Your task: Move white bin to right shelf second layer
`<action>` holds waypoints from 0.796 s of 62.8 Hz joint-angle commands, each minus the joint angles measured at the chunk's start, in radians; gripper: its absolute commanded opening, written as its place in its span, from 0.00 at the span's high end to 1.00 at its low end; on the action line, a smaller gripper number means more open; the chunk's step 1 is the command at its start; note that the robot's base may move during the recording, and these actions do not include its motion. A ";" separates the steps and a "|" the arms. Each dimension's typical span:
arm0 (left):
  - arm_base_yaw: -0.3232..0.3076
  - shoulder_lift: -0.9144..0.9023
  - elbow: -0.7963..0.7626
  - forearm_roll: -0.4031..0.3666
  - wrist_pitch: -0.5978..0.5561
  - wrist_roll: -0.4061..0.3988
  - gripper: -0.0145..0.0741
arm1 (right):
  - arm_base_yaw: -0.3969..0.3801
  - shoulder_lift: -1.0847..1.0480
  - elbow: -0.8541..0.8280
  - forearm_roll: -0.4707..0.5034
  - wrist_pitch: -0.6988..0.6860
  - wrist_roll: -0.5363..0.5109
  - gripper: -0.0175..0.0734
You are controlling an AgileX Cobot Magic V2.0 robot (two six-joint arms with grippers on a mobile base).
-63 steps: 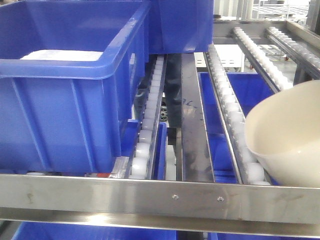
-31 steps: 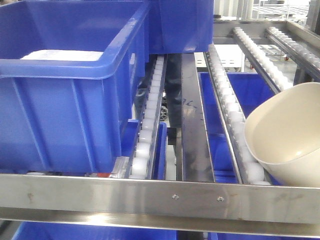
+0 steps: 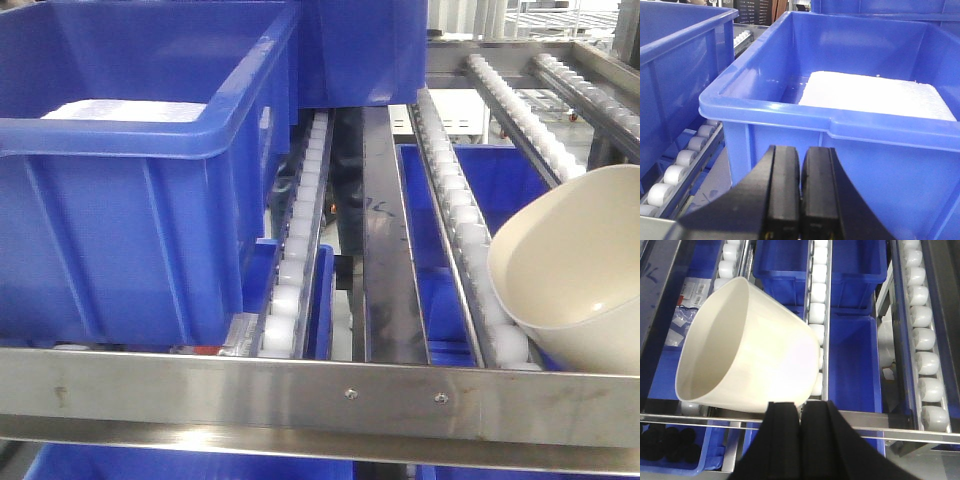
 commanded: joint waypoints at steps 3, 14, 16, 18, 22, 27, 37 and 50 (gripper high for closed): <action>-0.006 -0.019 0.028 -0.001 -0.087 -0.005 0.74 | 0.000 0.001 -0.027 -0.001 -0.167 -0.009 0.75; -0.006 -0.019 0.028 -0.001 -0.087 -0.005 0.74 | 0.002 -0.033 0.014 -0.001 -0.324 -0.010 0.75; -0.006 -0.019 0.028 -0.001 -0.087 -0.005 0.74 | 0.002 -0.047 0.038 -0.001 -0.362 -0.010 0.75; -0.006 -0.019 0.028 -0.001 -0.087 -0.005 0.74 | 0.002 -0.062 0.059 -0.001 -0.389 -0.010 0.75; -0.006 -0.019 0.028 -0.001 -0.087 -0.005 0.74 | 0.002 -0.102 0.123 -0.001 -0.456 -0.010 0.75; -0.006 -0.019 0.028 -0.001 -0.087 -0.005 0.74 | 0.002 -0.153 0.197 -0.001 -0.532 -0.010 0.75; -0.006 -0.019 0.028 -0.001 -0.087 -0.005 0.74 | 0.002 -0.285 0.330 -0.002 -0.584 -0.054 0.75; -0.006 -0.019 0.028 -0.001 -0.087 -0.005 0.74 | 0.002 -0.411 0.438 0.003 -0.608 -0.066 0.75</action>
